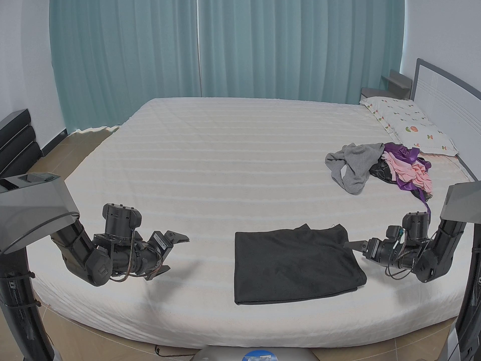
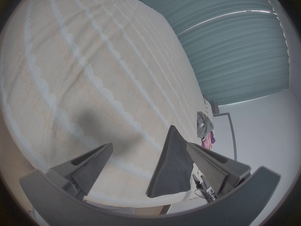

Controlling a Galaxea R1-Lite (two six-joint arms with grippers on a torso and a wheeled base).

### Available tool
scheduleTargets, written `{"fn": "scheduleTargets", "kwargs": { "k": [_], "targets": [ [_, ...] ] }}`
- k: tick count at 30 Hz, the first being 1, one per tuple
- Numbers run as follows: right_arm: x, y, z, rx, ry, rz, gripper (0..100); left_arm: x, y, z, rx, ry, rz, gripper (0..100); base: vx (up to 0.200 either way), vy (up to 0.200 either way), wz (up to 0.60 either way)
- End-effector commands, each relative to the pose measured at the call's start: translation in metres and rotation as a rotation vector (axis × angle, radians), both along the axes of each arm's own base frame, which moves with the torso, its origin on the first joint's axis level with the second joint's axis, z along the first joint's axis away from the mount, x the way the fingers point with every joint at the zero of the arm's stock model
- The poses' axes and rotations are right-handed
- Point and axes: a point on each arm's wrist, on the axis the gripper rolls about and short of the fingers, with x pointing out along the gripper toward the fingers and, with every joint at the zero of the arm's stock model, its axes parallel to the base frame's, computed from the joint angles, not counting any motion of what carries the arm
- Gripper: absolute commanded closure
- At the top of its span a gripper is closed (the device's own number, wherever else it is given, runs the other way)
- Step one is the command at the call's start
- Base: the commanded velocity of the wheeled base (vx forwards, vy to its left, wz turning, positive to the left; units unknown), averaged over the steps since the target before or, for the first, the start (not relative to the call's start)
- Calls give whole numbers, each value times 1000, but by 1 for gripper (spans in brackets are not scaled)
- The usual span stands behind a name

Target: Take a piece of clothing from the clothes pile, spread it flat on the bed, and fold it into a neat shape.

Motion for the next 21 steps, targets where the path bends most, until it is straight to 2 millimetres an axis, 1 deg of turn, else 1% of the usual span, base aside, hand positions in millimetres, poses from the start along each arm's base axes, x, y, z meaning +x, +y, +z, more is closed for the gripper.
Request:
{"fn": "scheduleTargets", "kwargs": {
  "k": [1, 3, 4, 6, 8, 10, 13, 21],
  "targets": [
    [59, 4, 5, 60, 21, -38, 0, 0, 0, -1, 0, 2, 0, 0, 0, 0, 0],
    [77, 5, -1, 93, 21, -62, 0, 0, 0, -1, 2, 1, -2, 0, 0, 0, 0],
    [80, 5, -2, 99, 19, -66, 0, 0, 0, 0, 2, 0, -1, 0, 0, 0, 0],
    [90, 8, -12, 118, 28, -72, 0, 0, 0, 0, 1, -2, -2, 0, 0, 0, 0],
    [93, 9, -16, 124, 32, -71, 0, 0, 0, 0, 1, 0, -2, 0, 0, 0, 0],
    [101, 14, -21, 153, 37, -71, 0, 0, 0, 0, 1, 0, -2, 0, 0, 0, 0],
    [103, 17, -22, 185, 48, -83, 0, 0, 0, 0, 1, -2, -2, 0, 0, 0, 0],
    [105, 15, -21, 192, 41, -89, 0, 0, 0, -1, 3, 0, -3, 0, 0, 0, 0]
  ]
}}
